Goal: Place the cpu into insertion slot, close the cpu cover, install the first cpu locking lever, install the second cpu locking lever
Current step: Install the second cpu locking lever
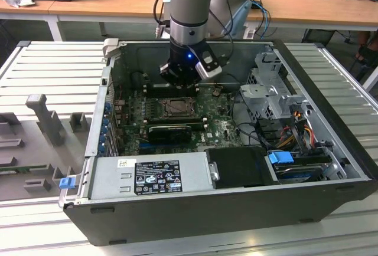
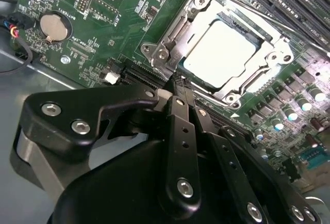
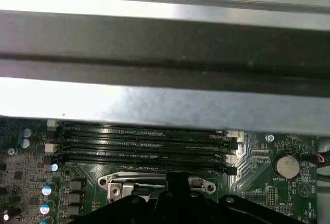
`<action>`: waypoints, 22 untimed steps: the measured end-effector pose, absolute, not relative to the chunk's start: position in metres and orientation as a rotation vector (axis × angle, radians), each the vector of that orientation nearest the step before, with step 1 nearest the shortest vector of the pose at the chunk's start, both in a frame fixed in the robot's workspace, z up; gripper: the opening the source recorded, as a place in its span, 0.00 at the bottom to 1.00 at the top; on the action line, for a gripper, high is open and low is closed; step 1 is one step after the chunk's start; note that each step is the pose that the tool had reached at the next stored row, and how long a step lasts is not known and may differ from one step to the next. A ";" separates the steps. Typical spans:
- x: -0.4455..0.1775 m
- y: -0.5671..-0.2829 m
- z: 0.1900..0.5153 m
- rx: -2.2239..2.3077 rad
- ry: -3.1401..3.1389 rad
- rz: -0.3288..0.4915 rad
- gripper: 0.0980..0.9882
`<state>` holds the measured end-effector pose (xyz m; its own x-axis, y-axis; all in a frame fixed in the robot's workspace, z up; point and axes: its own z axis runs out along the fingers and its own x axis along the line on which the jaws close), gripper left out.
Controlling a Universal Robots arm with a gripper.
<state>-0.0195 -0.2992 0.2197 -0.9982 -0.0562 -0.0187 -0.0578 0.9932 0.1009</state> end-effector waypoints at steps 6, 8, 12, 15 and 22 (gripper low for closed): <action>-0.019 -0.299 0.245 -0.089 3.121 0.159 0.01; -0.020 -0.299 0.248 -0.089 3.121 0.159 0.01; -0.020 -0.314 0.248 -0.089 3.121 0.159 0.01; -0.020 -0.321 0.248 -0.089 3.121 0.159 0.01; -0.020 -0.326 0.248 -0.089 3.121 0.158 0.01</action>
